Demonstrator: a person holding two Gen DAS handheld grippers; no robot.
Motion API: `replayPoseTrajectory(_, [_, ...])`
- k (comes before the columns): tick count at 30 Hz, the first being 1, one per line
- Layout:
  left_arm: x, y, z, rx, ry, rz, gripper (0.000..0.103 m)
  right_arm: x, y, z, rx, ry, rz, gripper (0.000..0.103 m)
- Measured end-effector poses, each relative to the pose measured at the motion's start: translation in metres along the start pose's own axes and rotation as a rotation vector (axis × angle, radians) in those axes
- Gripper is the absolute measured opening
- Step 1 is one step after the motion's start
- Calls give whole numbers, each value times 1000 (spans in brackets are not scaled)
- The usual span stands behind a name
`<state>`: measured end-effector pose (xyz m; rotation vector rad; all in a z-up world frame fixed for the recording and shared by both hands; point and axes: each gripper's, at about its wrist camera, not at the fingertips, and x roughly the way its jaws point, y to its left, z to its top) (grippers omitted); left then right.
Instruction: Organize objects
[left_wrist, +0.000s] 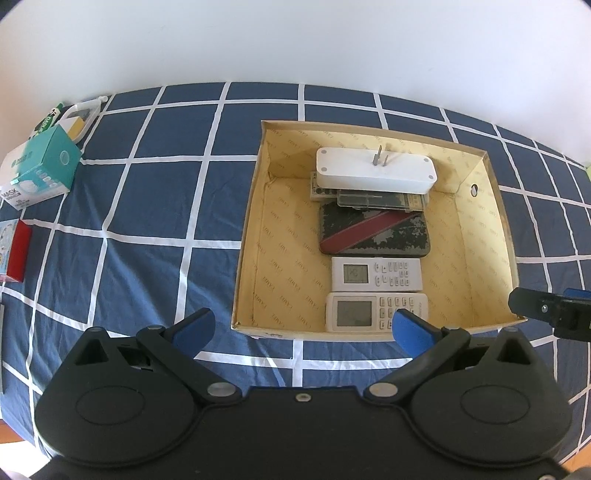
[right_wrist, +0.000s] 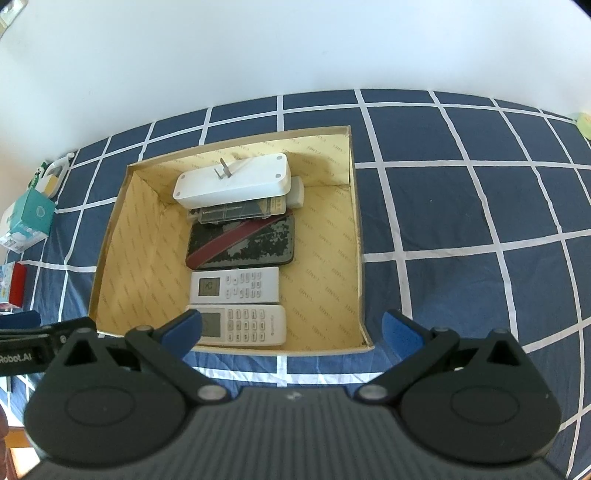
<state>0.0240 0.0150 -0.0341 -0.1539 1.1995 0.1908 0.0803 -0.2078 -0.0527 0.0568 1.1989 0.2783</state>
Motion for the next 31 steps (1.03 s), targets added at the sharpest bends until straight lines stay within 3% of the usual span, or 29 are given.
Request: replayPoseTrajectory(31, [-6,0,-5,-3,-2,3,103,-8,4,-5,-1,-11,-4,103])
